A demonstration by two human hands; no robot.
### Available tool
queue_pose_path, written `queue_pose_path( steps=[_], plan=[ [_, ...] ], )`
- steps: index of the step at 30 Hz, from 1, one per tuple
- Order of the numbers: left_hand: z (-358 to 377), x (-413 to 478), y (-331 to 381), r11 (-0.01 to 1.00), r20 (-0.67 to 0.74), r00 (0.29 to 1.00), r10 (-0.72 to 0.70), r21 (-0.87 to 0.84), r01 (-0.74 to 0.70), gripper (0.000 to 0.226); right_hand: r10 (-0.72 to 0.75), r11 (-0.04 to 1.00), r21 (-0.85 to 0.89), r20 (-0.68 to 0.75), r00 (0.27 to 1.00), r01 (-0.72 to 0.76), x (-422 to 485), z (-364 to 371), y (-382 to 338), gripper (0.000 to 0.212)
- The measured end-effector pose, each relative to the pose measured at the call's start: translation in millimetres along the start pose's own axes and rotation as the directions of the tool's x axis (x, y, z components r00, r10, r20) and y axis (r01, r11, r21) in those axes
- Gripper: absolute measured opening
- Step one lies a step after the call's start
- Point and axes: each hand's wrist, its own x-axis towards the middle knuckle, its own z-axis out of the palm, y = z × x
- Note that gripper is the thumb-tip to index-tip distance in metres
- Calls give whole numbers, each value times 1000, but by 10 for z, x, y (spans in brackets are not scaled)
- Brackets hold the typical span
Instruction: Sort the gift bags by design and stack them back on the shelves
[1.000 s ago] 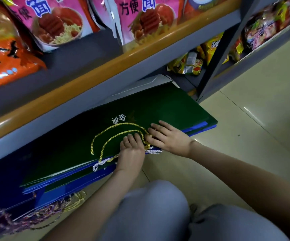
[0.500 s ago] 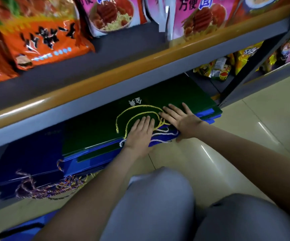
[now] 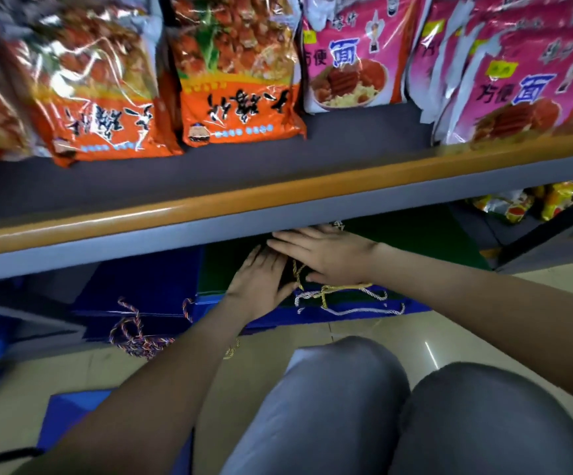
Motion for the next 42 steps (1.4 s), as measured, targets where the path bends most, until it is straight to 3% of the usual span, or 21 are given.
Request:
queue_pose_path(
  steps=[5,10,14,18,20,22,25,28,32,36,39,42],
  plan=[
    [140,-253,-184,974,87,973,-213,-60,219,69,-153,981,119,-21,988,154,399,113,-391,78],
    [431,-810,-483,881,7,886,-464,-97,462,80,-256,948,194,-7,967,252,938,152,-770,76],
    [596,-1394,-701,689,20,713,-701,-237,685,86,-397,910,140,10,918,391,1428,49,-1149,71],
    [895,-2111,-706,535,48,567,-822,-276,799,81,-520,850,94,-13,854,518,1724,137,-1782,70],
    [1103,-2438,-575,393,65,439,-896,-341,854,70,-588,806,19,-81,804,592,1736,284,-2141,72],
    [1361,-2736,-378,230,186,317,-930,-379,896,78,-665,746,-61,-104,740,663,1717,555,-2488,79],
    [1754,-3134,-50,74,341,176,-923,-290,954,84,-753,650,-141,9,658,746,1640,1011,-2922,83],
    [2050,-3422,191,-45,473,52,-880,-191,980,81,-744,524,-195,368,557,829,1657,1469,-3201,80],
    [2357,-3578,452,-49,554,41,-831,-147,988,77,-701,404,-190,564,436,895,1760,1956,-3447,88],
    [2533,-3579,611,-22,576,62,-815,-138,990,75,-700,285,-163,638,321,945,1854,2215,-3531,73],
    [2626,-3508,616,-6,576,97,-812,-174,985,74,-693,206,-165,671,263,965,1957,2313,-3545,67],
    [2695,-3412,570,-11,559,106,-823,-201,979,75,-678,174,-207,684,270,963,2016,2340,-3598,63]
  ],
)
